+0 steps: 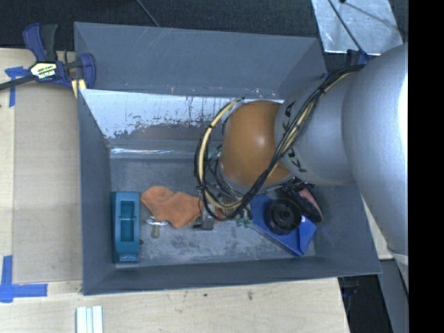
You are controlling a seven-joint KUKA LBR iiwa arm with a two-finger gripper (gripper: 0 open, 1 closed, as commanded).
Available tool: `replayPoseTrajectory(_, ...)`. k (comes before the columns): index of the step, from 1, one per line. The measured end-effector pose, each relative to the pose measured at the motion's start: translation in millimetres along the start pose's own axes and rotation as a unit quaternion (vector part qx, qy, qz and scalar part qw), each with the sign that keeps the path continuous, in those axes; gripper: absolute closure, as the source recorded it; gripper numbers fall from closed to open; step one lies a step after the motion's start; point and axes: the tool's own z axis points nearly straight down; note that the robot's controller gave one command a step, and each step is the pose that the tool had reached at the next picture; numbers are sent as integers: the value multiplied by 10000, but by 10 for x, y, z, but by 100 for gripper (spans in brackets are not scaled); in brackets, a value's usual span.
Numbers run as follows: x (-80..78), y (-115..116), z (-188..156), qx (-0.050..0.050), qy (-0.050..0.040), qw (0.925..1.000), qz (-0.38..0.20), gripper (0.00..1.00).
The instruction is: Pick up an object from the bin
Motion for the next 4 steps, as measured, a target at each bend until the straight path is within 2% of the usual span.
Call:
replayPoseTrajectory(1,-114,307,-962,3,18,9999,-104,0)
replayPoseTrajectory(2,-162,391,-1225,-9,-28,9999,-134,0)
replayPoseTrajectory(3,21,322,-738,-5,-34,9995,-307,0)
replayPoseTrajectory(4,56,191,-370,5,23,9993,-372,0)
